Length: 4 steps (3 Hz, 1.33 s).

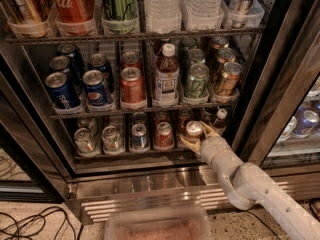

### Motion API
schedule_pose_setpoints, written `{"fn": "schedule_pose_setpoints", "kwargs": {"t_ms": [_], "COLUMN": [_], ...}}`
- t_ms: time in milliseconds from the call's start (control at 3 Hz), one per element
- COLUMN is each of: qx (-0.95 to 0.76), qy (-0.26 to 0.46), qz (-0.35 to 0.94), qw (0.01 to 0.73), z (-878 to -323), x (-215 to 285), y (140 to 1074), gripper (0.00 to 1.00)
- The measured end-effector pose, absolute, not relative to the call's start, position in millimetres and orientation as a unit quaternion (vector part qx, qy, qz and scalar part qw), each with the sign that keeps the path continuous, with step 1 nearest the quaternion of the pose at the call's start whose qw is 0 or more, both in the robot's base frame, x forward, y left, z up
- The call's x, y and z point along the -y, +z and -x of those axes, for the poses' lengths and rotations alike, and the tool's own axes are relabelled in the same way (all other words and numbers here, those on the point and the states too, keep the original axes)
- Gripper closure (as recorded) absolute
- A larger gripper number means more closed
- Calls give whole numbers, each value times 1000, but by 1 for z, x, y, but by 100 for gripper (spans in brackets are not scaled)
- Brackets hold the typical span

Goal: Pick orange can from bottom shelf of fridge

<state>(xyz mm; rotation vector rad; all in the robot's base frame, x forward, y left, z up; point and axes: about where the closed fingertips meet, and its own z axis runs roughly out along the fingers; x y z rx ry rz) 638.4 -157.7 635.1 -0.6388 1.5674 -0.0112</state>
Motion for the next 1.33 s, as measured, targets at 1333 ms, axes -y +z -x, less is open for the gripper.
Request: {"fn": "schedule_pose_setpoints", "kwargs": {"t_ms": [1333], "qx": [-692], "qy": [41], "qz": [335], "qw": [638], "z": [-614], "x": [136], "y": [661], "gripper": [100]}}
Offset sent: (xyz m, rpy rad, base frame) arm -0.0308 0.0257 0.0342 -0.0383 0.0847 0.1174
